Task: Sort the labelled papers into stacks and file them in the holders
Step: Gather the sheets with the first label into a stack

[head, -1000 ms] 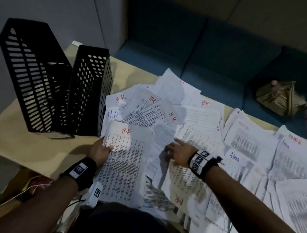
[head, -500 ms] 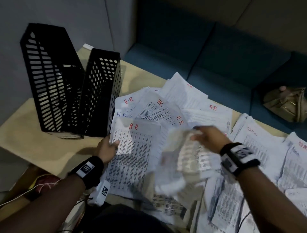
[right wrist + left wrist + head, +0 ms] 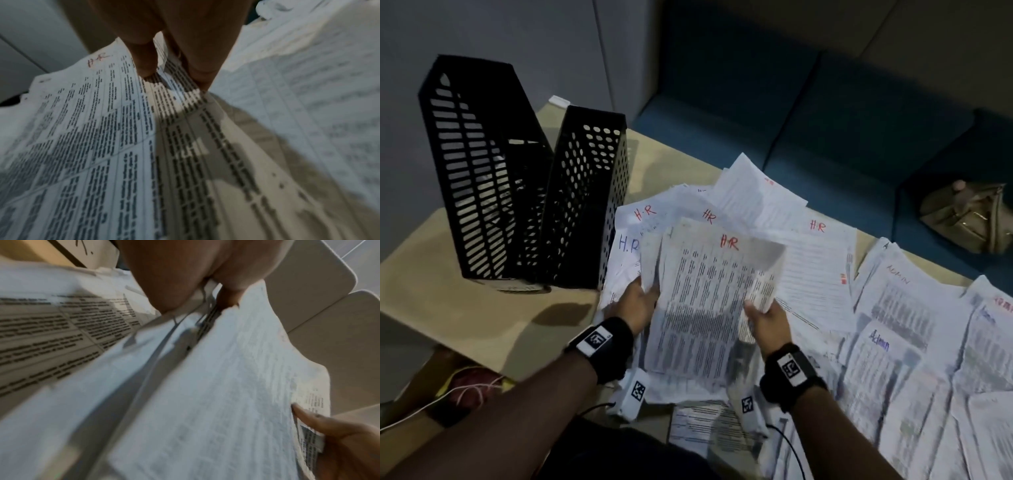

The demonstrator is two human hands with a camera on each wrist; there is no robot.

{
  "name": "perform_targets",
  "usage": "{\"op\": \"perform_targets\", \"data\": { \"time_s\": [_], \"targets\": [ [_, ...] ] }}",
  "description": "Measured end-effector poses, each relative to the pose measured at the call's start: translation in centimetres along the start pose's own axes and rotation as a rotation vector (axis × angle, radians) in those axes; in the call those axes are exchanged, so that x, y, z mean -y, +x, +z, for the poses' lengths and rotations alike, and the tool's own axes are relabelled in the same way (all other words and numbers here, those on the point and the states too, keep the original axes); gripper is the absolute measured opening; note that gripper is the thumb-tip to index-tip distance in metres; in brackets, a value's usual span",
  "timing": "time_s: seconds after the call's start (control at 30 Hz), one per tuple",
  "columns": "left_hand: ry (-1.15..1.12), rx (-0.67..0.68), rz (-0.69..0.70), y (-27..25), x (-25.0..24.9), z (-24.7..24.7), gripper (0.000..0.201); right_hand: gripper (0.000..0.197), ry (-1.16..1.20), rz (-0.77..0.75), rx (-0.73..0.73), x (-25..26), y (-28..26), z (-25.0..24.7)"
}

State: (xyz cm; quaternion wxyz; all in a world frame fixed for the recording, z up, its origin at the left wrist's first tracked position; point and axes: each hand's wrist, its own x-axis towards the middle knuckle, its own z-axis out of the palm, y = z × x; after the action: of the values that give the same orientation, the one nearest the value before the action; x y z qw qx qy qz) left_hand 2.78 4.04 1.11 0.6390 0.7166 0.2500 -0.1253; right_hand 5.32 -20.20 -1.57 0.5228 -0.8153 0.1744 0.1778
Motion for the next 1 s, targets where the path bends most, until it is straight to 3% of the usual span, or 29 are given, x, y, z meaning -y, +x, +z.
{"op": "perform_targets", "data": {
  "time_s": [0.07, 0.13, 0.23, 0.33, 0.4, 0.5, 0.53, 0.63, 0.73, 0.8, 0.87, 0.9, 1.0],
  "targets": [
    [-0.111, 0.058, -0.055, -0.3, -0.2, 0.2, 0.042, 0.035, -0.073, -0.013, 0.041, -0.4, -0.4, 1.2],
    [-0.044, 0.061, -0.052, -0.2, 0.0, 0.3, 0.058, 0.046, -0.152, -0.058, 0.110, -0.4, -0.9, 1.7],
    [0.132, 0.033, -0.047, 0.3, 0.8, 0.3, 0.041, 0.057, -0.062, -0.040, 0.164, 0.7, -1.5, 1.5],
    [0.249, 0.185, -0.052, 0.1, 0.8, 0.2, 0.032, 0.076, 0.199, -0.005, -0.019, 1.5, -0.6, 0.9],
    [0.286, 0.250, -0.009, 0.3, 0.8, -0.1, 0.039, 0.084, 0.197, 0.004, -0.131, 2.1, 0.3, 0.4],
    [0.106, 0.287, 0.125, 0.9, -0.1, -0.5, 0.070, 0.079, 0.083, -0.078, -0.008, 2.7, 0.7, 0.2],
    [0.082, 0.269, 0.179, 1.2, -0.7, -0.5, 0.071, 0.073, 0.045, -0.104, 0.059, 2.9, 0.7, 0.4],
    [0.141, 0.265, 0.219, 1.8, -1.5, -0.1, 0.054, 0.051, -0.014, -0.183, 0.098, 2.9, 0.6, 0.9],
    [0.070, 0.301, 0.124, 1.3, -1.2, 0.3, 0.032, 0.046, 0.011, -0.150, -0.052, 2.5, 0.8, 0.9],
    [0.036, 0.291, 0.169, 0.9, -0.3, 0.2, 0.048, 0.031, 0.002, -0.150, -0.017, 2.4, 0.8, 0.8],
    [0.148, 0.281, 0.234, 0.7, 0.5, -0.2, 0.071, 0.017, -0.012, -0.152, 0.072, 2.3, 0.5, 1.0],
    [0.201, 0.298, 0.260, 0.5, 0.8, -0.2, 0.069, 0.014, -0.020, -0.161, 0.082, 2.3, 0.5, 1.1],
    [0.326, 0.312, 0.306, -0.1, 0.6, 0.0, 0.030, 0.020, -0.030, -0.193, 0.044, 2.2, 0.7, 1.3]
  ]
}}
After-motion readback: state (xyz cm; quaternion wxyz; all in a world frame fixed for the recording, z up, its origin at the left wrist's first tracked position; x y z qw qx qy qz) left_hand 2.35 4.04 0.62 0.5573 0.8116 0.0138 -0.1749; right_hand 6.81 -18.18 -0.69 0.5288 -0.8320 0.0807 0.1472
